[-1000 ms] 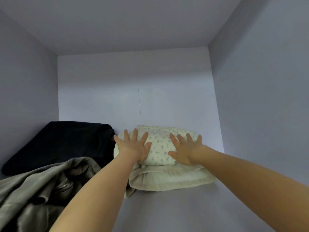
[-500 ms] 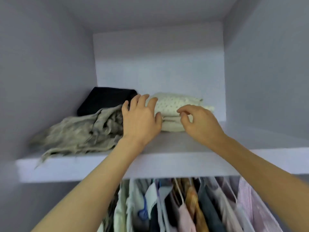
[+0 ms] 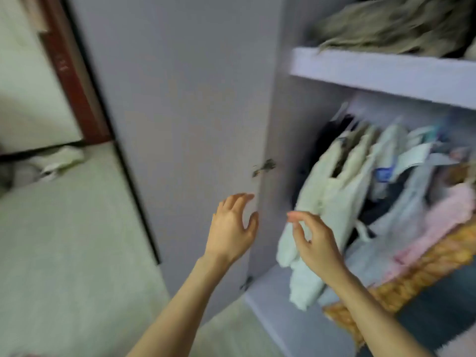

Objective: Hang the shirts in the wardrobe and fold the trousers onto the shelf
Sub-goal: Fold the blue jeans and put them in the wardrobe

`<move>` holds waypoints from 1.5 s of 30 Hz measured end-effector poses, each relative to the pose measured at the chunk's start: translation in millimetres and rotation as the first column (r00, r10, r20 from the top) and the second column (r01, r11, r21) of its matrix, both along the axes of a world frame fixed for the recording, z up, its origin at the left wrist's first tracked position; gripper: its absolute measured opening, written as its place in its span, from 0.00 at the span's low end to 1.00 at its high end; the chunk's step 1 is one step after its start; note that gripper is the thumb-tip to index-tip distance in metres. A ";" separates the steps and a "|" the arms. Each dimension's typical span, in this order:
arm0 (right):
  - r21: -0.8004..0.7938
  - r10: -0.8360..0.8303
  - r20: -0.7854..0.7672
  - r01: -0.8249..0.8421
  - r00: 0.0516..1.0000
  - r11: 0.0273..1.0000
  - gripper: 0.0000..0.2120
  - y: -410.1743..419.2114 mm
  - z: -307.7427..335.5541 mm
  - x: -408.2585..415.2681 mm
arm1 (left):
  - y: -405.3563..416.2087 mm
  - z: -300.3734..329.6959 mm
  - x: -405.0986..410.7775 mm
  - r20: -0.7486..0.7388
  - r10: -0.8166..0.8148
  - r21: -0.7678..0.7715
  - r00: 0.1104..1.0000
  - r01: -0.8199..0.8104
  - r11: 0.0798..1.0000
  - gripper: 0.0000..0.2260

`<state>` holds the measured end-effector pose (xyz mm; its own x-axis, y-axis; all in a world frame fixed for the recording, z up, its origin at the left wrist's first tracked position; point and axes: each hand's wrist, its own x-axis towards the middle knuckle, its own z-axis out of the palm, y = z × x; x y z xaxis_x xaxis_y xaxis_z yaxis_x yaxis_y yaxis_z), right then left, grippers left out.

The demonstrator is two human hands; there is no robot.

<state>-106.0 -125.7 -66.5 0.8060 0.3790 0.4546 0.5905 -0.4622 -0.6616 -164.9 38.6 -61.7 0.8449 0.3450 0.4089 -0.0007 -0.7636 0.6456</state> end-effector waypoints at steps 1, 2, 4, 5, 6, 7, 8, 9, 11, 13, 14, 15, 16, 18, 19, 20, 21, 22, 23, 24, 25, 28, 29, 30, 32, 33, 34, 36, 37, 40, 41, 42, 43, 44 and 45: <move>-0.042 0.064 -0.095 -0.068 0.993 0.997 0.09 14.4 -13.7 -12.0 | 13.8 -13.0 -21.3 -0.038 0.047 -0.034 0.998 -0.048 0.998 0.15; -0.080 0.149 -0.184 -0.166 0.971 0.983 0.09 36.2 -27.5 -26.5 | 32.9 -27.3 -47.1 -0.083 0.119 -0.080 0.989 -0.125 0.989 0.14; -0.116 0.313 -0.345 -0.371 0.885 0.921 0.10 87.3 -51.7 -58.9 | 76.4 -54.7 -100.0 -0.172 0.276 -0.137 0.946 -0.301 0.944 0.13; -0.113 0.366 -0.395 -0.440 0.843 0.891 0.10 108.3 -59.7 -71.5 | 94.8 -63.2 -120.5 -0.201 0.335 -0.147 0.921 -0.366 0.919 0.13; -0.111 0.416 -0.414 -0.499 0.809 0.859 0.10 125.4 -64.0 -81.1 | 109.3 -68.7 -134.9 -0.231 0.378 -0.166 0.896 -0.419 0.892 0.13; -0.119 0.475 -0.432 -0.571 0.766 0.812 0.10 149.3 -70.0 -94.3 | 128.4 -76.9 -153.0 -0.249 0.437 -0.179 0.865 -0.484 0.856 0.13; -0.126 0.531 -0.466 -0.647 0.708 0.752 0.10 181.0 -78.6 -109.7 | 151.9 -85.0 -174.8 -0.262 0.501 -0.185 0.825 -0.552 0.813 0.13; -0.137 0.572 -0.490 -0.706 0.658 0.695 0.10 207.2 -84.3 -120.5 | 170.7 -90.2 -189.9 -0.271 0.550 -0.181 0.790 -0.603 0.777 0.13; -0.166 0.614 -0.519 -0.775 0.595 0.610 0.11 255.0 -90.2 -134.7 | 203.7 -97.8 -212.0 -0.297 0.621 -0.169 0.726 -0.680 0.714 0.14; -0.199 0.652 -0.544 -0.836 0.528 0.511 0.11 324.7 -101.5 -154.1 | 249.1 -108.5 -243.7 -0.331 0.699 -0.169 0.634 -0.769 0.617 0.14; -0.219 0.656 -0.552 -0.848 0.515 0.482 0.12 353.0 -104.3 -160.4 | 267.7 -112.0 -255.3 -0.345 0.726 -0.165 0.595 -0.800 0.577 0.14; -0.234 0.664 -0.569 -0.869 0.485 0.435 0.12 397.2 -111.1 -172.3 | 298.2 -118.2 -274.4 -0.356 0.762 -0.163 0.542 -0.838 0.520 0.14; -0.247 0.660 -0.585 -0.878 0.472 0.410 0.13 433.0 -115.3 -182.4 | 323.6 -122.0 -289.3 -0.368 0.780 -0.161 0.507 -0.861 0.483 0.15; -0.271 0.644 -0.617 -0.891 0.452 0.365 0.13 492.4 -120.4 -201.2 | 367.4 -125.4 -315.5 -0.393 0.804 -0.142 0.447 -0.893 0.427 0.15; -0.278 0.644 -0.630 -0.901 0.434 0.334 0.14 518.1 -123.0 -211.9 | 386.4 -126.4 -328.2 -0.403 0.817 -0.130 0.413 -0.909 0.396 0.16; -0.280 0.652 -0.641 -0.914 0.406 0.293 0.14 553.2 -125.1 -225.8 | 412.8 -126.5 -344.8 -0.406 0.837 -0.121 0.367 -0.929 0.348 0.16; -0.280 0.653 -0.648 -0.920 0.391 0.273 0.14 575.9 -127.5 -234.7 | 429.9 -126.9 -356.0 -0.412 0.850 -0.113 0.330 -0.943 0.312 0.16; -0.273 0.656 -0.659 -0.930 0.368 0.247 0.14 599.6 -129.0 -243.6 | 448.2 -127.3 -366.9 -0.423 0.857 -0.107 0.294 -0.956 0.274 0.16; -0.267 0.658 -0.668 -0.937 0.349 0.225 0.13 622.3 -130.2 -251.3 | 465.7 -128.4 -376.6 -0.433 0.863 -0.106 0.261 -0.965 0.239 0.17; -0.269 0.658 -0.673 -0.941 0.337 0.207 0.13 641.1 -130.4 -257.3 | 479.8 -129.3 -383.3 -0.444 0.863 -0.100 0.240 -0.971 0.218 0.18; -0.268 0.660 -0.678 -0.945 0.322 0.185 0.13 666.0 -131.8 -264.0 | 498.5 -131.1 -390.3 -0.445 0.869 -0.095 0.217 -0.976 0.194 0.18; -0.259 0.668 -0.687 -0.955 0.286 0.142 0.13 734.5 -138.2 -273.7 | 549.9 -137.8 -398.6 -0.445 0.880 -0.092 0.166 -0.986 0.140 0.20; -0.253 0.672 -0.689 -0.959 0.272 0.129 0.13 755.5 -138.5 -276.4 | 566.0 -140.2 -399.6 -0.447 0.881 -0.095 0.155 -0.988 0.125 0.20; -0.246 0.673 -0.694 -0.963 0.257 0.115 0.13 776.7 -138.8 -279.2 | 582.4 -141.8 -400.9 -0.449 0.882 -0.099 0.144 -0.989 0.111 0.20; -0.236 0.684 -0.699 -0.970 0.207 0.052 0.13 824.4 -142.9 -285.8 | 620.9 -147.8 -405.3 -0.437 0.894 -0.091 0.098 -0.994 0.064 0.20; -0.234 0.695 -0.696 -0.972 0.181 0.019 0.12 842.9 -143.8 -288.5 | 637.1 -148.6 -408.7 -0.424 0.903 -0.087 0.074 -0.995 0.040 0.21; -0.227 0.700 -0.696 -0.974 0.160 -0.003 0.12 864.8 -144.7 -291.7 | 656.0 -149.1 -412.9 -0.408 0.912 -0.085 0.040 -0.996 0.006 0.21; -0.228 0.719 -0.689 -0.969 0.093 -0.093 0.12 920.5 -145.1 -302.0 | 699.9 -150.4 -424.7 -0.380 0.923 -0.103 -0.067 -0.988 -0.114 0.20; -0.227 0.721 -0.688 -0.968 0.081 -0.108 0.12 932.8 -145.5 -301.7 | 708.8 -150.3 -427.1 -0.382 0.919 -0.123 -0.099 -0.980 -0.156 0.20; -0.260 0.754 -0.656 -0.946 0.024 -0.196 0.11 1006.0 -138.5 -321.9 | 750.0 -151.2 -442.9 -0.392 0.891 -0.170 -0.228 -0.934 -0.314 0.20; -0.265 0.753 -0.658 -0.939 0.012 -0.217 0.11 1027.5 -137.4 -334.3 | 757.2 -152.1 -449.8 -0.398 0.876 -0.177 -0.272 -0.914 -0.364 0.20; -0.268 0.756 -0.654 -0.933 -0.007 -0.241 0.11 1042.3 -135.2 -348.3 | 760.5 -151.1 -455.8 -0.404 0.860 -0.172 -0.312 -0.898 -0.406 0.20; -0.270 0.752 -0.657 -0.918 -0.044 -0.290 0.12 1058.2 -134.6 -368.9 | 762.9 -151.2 -466.6 -0.395 0.842 -0.170 -0.369 -0.871 -0.461 0.20; -0.270 0.746 -0.662 -0.903 -0.079 -0.335 0.12 1068.5 -134.4 -387.2 | 763.4 -149.9 -477.2 -0.387 0.823 -0.156 -0.417 -0.850 -0.504 0.20; -0.256 0.728 -0.674 -0.883 -0.128 -0.392 0.12 1078.2 -135.4 -411.8 | 762.9 -150.0 -493.0 -0.383 0.793 -0.156 -0.474 -0.813 -0.561 0.19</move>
